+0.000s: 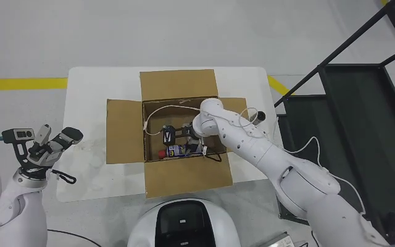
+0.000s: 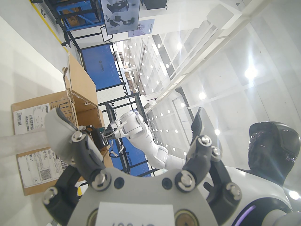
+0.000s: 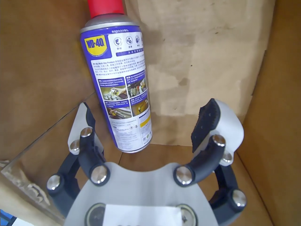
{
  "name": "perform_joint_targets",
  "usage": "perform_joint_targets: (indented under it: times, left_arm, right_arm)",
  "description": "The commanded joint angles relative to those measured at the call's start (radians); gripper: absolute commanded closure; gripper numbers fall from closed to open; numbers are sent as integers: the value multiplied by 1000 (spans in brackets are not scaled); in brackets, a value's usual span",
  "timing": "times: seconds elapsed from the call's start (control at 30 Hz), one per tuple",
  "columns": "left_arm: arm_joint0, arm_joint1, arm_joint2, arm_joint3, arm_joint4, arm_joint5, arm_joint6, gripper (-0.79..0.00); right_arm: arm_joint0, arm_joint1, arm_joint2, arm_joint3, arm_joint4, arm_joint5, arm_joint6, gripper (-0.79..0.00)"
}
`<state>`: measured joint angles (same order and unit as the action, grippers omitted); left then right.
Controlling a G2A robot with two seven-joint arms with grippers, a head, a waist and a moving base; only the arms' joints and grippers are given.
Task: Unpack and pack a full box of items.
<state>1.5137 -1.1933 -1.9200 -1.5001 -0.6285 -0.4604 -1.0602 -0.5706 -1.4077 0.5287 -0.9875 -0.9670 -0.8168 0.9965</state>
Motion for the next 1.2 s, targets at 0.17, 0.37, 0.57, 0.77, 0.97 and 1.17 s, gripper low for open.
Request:
perform_joint_targets:
  times: [0.17,0.37,0.57,0.77,0.97,1.17]
  left_arm:
    - [0,0,0,0,0,0,0,-785]
    - [0,0,0,0,0,0,0,-785]
    - [0,0,0,0,0,0,0,-785]
    - [0,0,0,0,0,0,0,-785]
    - [0,0,0,0,0,0,0,-785]
    - [0,0,0,0,0,0,0,-785]
  right_arm:
    - [28,-41,-52,94,14,5,-21,-785]
    - [51,-77,-87,177,9,29,-39,-785]
    - [70,-108,-110,238,1,39,-62,0]
    - [84,-127,-121,272,-14,52,-75,0]
    - [91,-124,-109,257,-48,93,-109,0]
    - [77,-91,-64,190,-84,148,-132,0]
